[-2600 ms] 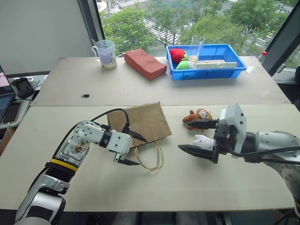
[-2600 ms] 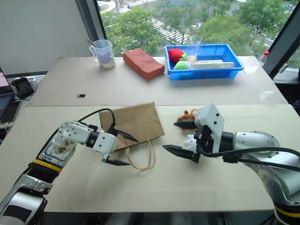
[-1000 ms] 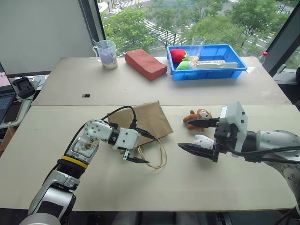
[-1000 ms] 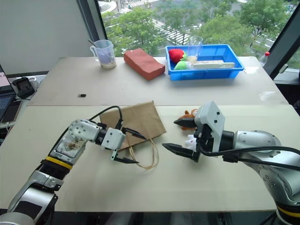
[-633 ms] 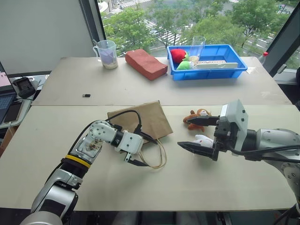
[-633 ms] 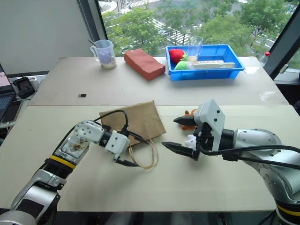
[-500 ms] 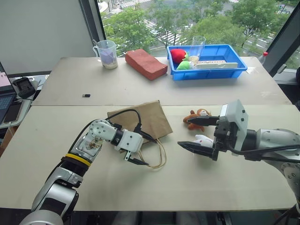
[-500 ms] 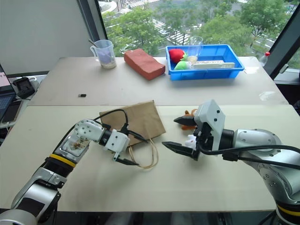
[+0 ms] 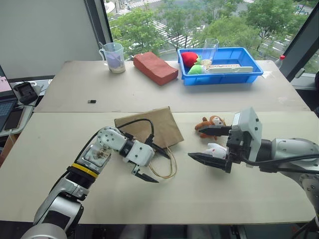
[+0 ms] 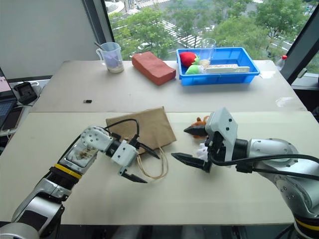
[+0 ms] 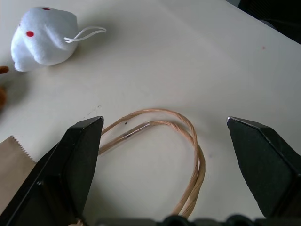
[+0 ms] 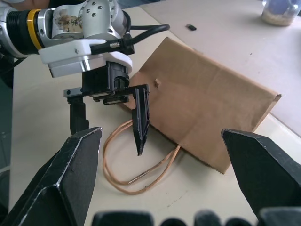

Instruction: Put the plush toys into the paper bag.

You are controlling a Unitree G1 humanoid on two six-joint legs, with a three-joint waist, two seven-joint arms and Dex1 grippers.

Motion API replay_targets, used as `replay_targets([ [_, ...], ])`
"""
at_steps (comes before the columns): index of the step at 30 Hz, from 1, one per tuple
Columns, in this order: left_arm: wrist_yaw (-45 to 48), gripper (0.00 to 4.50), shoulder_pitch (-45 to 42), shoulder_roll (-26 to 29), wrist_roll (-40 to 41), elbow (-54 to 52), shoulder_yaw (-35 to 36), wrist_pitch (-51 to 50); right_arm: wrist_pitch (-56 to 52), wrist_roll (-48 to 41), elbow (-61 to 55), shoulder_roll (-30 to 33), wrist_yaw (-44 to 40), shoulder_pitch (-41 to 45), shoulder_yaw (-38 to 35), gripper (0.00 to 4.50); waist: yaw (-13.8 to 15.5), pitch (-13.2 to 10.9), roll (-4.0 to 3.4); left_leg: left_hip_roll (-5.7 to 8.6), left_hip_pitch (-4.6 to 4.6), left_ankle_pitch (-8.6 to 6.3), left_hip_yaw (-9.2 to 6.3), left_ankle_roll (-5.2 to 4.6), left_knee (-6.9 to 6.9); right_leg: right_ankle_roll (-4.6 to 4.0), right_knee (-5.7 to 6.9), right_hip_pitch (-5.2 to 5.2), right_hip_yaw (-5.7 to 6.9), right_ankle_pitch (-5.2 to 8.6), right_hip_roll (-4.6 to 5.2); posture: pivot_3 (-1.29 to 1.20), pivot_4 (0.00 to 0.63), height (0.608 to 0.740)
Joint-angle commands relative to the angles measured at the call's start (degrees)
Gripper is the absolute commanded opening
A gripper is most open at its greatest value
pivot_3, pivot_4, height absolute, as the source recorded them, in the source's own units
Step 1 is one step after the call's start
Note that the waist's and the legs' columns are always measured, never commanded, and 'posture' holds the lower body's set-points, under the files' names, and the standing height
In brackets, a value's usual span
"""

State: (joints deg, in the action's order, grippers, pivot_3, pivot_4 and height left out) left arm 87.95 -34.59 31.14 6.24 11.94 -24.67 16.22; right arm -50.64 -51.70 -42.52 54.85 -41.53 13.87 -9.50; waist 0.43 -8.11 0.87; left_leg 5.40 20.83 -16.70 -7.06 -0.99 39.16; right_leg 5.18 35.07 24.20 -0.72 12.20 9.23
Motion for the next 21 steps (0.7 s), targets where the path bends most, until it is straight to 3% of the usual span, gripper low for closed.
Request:
replay_targets([
  [1, -0.97, 4.48, 0.11, -0.52, -2.31, -0.68, -1.59, 0.86, -0.78, -0.08, -4.07, 4.63, -3.99, -2.54, 0.73, 4.5, 0.13, 0.0, 0.0, 0.0, 0.0, -0.02, -0.01, -0.04, 0.0, 0.0, 0.0, -0.01, 0.02, 0.0, 0.0, 0.0, 0.15, 0.74],
  [10, -1.58, 4.48, -1.71, -2.6, -4.6, 3.77, -3.63, 4.17, 1.23, 2.31, -4.9, 6.23, -4.68, -4.38, 1.48, 4.5, 0.19, -0.01, 0.02, 0.0, 0.02, -0.08, 0.06, -0.13, 0.16, 0.0, -0.01, -0.06, 0.0, 0.0, 0.02, 0.0, 0.15, 0.74],
  [13, -1.43, 3.7, -2.07, -3.01, -4.95, 5.21, -3.92, 5.1, 1.43, 2.7, -4.6, 6.01, -4.46, -4.56, 1.51, 4.5, 0.18, -0.01, 0.02, -0.01, 0.01, -0.07, 0.05, -0.13, 0.16, 0.0, 0.0, -0.05, 0.01, 0.0, 0.01, 0.0, 0.15, 0.74],
  [19, -1.63, 0.76, -2.6, -3.64, -5.28, 6.26, -3.91, 4.61, 1.62, 3.24, -4.7, 5.67, -4.33, -5.66, 0.82, 4.5, 0.26, -0.01, 0.02, 0.0, 0.02, -0.06, 0.05, -0.1, 0.17, 0.0, 0.0, -0.05, 0.01, -0.01, 0.02, 0.0, 0.15, 0.74],
  [21, -1.63, 0.05, -2.64, -3.69, -5.36, 6.35, -3.87, 4.48, 1.5, 3.13, -4.81, 5.51, -4.13, -5.69, 0.72, 4.5, 0.24, -0.01, 0.02, 0.0, 0.02, -0.06, 0.05, -0.11, 0.17, 0.0, 0.0, -0.05, 0.01, -0.01, 0.01, 0.0, 0.15, 0.74],
])
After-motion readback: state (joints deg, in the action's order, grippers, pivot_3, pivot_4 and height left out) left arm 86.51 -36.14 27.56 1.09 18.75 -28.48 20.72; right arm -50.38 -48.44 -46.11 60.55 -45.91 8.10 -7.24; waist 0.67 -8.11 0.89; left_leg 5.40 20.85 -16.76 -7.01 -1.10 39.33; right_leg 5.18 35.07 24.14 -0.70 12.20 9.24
